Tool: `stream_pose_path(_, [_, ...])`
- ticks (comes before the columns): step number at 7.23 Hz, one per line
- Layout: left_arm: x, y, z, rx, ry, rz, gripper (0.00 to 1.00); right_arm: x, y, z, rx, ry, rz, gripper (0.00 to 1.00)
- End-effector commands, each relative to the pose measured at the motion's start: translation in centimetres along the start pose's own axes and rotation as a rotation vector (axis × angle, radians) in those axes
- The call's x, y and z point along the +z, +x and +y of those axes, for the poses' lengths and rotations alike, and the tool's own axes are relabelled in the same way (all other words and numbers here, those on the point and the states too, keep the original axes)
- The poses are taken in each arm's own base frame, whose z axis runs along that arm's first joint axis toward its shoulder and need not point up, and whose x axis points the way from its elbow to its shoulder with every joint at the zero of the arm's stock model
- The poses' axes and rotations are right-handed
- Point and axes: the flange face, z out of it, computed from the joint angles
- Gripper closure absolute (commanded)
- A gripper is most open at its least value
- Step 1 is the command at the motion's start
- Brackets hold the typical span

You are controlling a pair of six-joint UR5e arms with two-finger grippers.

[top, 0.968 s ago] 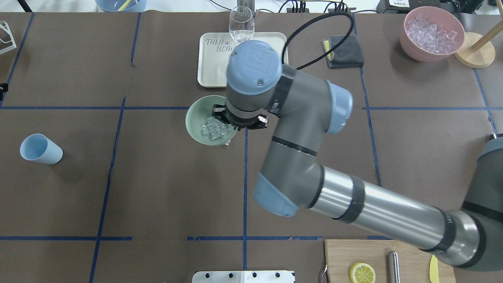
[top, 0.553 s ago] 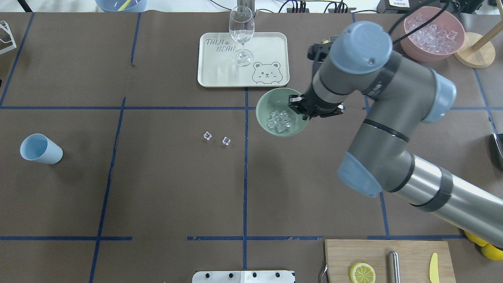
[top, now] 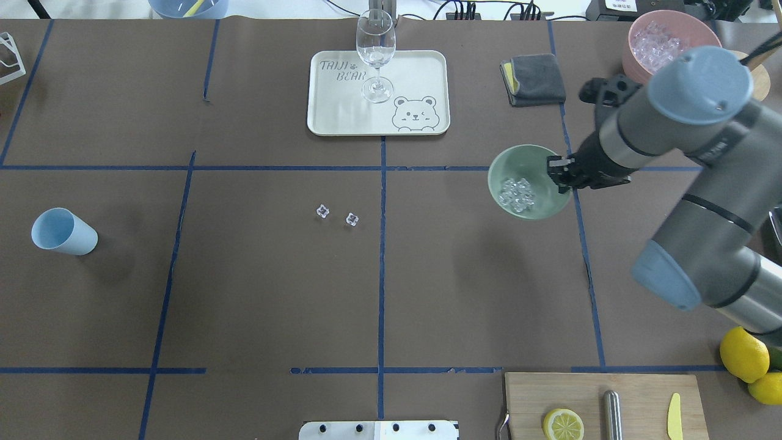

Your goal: Pour ice into bowl

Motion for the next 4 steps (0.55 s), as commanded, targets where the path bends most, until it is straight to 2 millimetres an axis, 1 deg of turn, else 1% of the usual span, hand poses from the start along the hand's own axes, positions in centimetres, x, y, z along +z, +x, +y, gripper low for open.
stream_pose_path(1, [-0.1,-0.6,-0.2,0.009,-0.025,0.029,0.00,-0.6,13.4,1.2,-0.051,-0.018,0.056,1.00])
stream_pose_path(2, [0.0,-0.6,-0.1,0.008,-0.031,0.033,0.00,0.2,16.6,0.9,-0.045,-0.054,0.065,1.00])
stream_pose_path(4, [0.4,-0.8,0.0,0.002,-0.038,0.032,0.00,1.9,18.3,0.8,-0.015,-0.082,0.089,1.00])
